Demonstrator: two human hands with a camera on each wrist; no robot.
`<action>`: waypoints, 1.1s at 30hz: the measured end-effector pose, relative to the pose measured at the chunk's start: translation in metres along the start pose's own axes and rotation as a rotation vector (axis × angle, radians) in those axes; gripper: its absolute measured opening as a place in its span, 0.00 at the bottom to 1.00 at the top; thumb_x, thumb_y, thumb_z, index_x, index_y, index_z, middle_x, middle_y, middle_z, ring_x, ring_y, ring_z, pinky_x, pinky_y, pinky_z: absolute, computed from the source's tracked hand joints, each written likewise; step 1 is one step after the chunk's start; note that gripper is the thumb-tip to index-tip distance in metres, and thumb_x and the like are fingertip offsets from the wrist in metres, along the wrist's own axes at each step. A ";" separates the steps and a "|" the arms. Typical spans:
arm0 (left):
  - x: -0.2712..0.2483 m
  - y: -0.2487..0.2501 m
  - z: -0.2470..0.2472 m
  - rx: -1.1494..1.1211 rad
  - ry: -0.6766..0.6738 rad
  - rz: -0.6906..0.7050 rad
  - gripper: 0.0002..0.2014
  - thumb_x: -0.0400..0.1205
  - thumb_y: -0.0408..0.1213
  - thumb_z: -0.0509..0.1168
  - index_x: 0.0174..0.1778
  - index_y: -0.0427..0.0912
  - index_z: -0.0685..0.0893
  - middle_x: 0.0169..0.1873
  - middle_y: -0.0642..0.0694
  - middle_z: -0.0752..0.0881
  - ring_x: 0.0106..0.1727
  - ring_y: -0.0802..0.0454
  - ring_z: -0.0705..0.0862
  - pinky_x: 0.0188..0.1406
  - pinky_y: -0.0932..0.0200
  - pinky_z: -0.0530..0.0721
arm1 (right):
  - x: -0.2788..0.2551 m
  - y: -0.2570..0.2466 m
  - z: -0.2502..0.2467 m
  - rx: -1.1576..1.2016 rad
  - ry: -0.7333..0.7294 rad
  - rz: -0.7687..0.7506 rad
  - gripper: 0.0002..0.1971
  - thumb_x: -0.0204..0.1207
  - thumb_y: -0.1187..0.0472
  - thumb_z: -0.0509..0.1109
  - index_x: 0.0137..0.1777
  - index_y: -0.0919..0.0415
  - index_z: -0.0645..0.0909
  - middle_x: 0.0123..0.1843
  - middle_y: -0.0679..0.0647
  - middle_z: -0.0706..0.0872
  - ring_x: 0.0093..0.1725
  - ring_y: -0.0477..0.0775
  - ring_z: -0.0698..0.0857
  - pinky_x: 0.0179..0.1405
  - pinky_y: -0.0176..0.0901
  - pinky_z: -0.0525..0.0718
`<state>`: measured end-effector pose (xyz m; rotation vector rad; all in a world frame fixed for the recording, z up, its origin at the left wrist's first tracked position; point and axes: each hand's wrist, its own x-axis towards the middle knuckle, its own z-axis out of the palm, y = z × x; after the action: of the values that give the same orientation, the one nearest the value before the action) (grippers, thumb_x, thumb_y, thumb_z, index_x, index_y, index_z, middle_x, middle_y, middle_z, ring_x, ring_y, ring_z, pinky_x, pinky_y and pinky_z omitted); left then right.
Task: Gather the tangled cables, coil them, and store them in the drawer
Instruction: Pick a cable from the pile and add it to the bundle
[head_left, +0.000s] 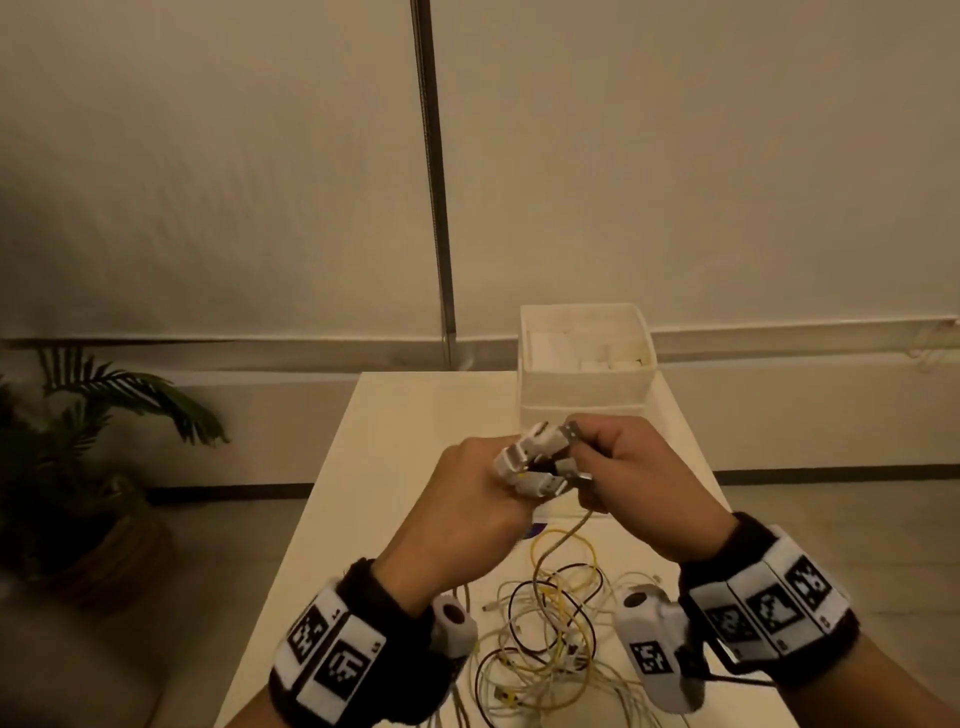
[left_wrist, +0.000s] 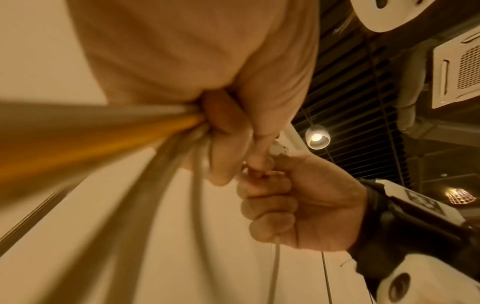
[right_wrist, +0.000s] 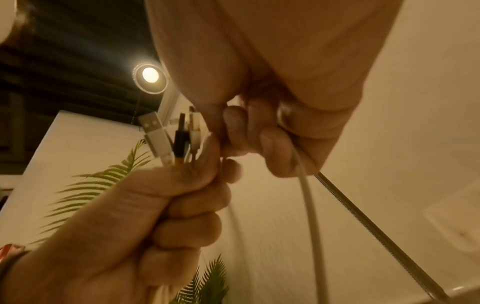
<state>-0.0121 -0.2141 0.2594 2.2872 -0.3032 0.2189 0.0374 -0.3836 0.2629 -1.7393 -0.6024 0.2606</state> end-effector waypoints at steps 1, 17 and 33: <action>0.001 -0.004 0.000 0.005 0.035 0.002 0.05 0.79 0.29 0.67 0.39 0.41 0.87 0.33 0.48 0.89 0.35 0.49 0.85 0.37 0.43 0.82 | -0.001 -0.003 0.000 0.079 0.005 0.019 0.18 0.82 0.64 0.64 0.29 0.56 0.79 0.22 0.45 0.73 0.23 0.47 0.63 0.26 0.44 0.60; 0.022 -0.024 -0.067 -0.150 0.655 -0.029 0.09 0.82 0.34 0.71 0.57 0.46 0.86 0.45 0.59 0.89 0.48 0.65 0.87 0.45 0.68 0.82 | -0.011 0.038 -0.002 0.084 0.039 0.160 0.19 0.86 0.60 0.58 0.33 0.66 0.77 0.21 0.51 0.68 0.24 0.49 0.63 0.29 0.44 0.62; 0.048 -0.030 -0.060 -0.399 0.599 0.022 0.10 0.82 0.43 0.65 0.36 0.50 0.86 0.24 0.55 0.78 0.22 0.57 0.71 0.23 0.57 0.68 | 0.020 0.012 -0.002 0.139 -0.045 -0.021 0.17 0.81 0.54 0.60 0.42 0.68 0.82 0.27 0.56 0.78 0.26 0.54 0.72 0.27 0.36 0.73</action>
<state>0.0383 -0.1566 0.2902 1.7291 -0.0498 0.7624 0.0579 -0.3764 0.2548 -1.5963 -0.6206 0.3202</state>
